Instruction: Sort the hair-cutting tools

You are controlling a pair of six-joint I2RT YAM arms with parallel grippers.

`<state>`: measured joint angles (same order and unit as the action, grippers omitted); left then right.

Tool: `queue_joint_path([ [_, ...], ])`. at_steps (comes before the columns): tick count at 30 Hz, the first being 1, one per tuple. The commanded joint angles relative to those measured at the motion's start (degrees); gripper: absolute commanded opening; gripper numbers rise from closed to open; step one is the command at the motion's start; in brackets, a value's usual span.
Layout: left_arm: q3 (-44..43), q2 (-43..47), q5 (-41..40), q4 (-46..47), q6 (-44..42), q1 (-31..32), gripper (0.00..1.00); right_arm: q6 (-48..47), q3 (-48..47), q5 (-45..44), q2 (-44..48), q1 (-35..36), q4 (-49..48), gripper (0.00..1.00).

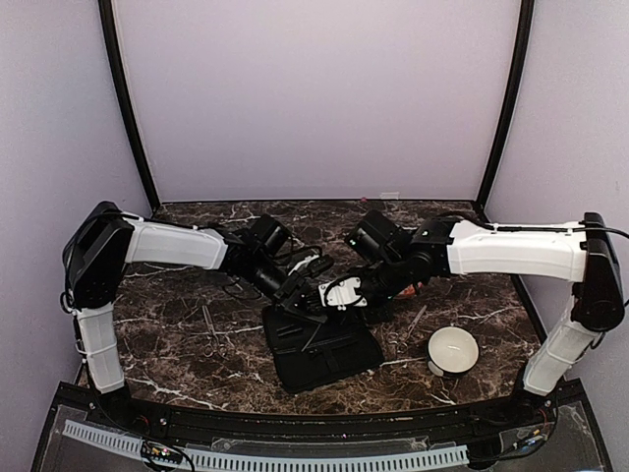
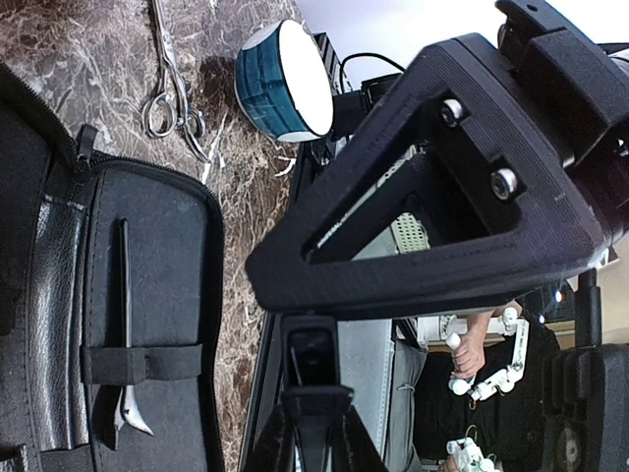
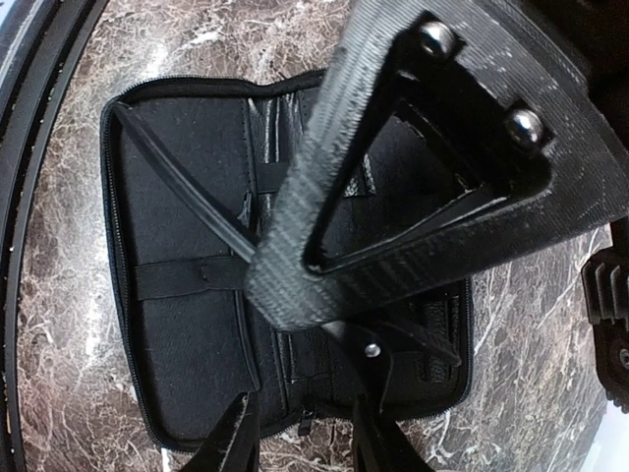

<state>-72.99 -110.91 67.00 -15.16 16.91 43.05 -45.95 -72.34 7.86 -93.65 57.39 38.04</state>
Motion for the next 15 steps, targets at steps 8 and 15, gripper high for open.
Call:
queue_joint_path([
  [8,-2.3,-1.0,2.49,-3.12,-2.27,1.22,0.05,-0.04,0.35,0.4,0.07,0.09,-3.73,0.3],
  [15,-3.12,-1.54,2.73,-3.69,-2.68,1.43,0.05,-2.43,-0.09,2.57,0.13,0.83,-1.87,0.18],
])
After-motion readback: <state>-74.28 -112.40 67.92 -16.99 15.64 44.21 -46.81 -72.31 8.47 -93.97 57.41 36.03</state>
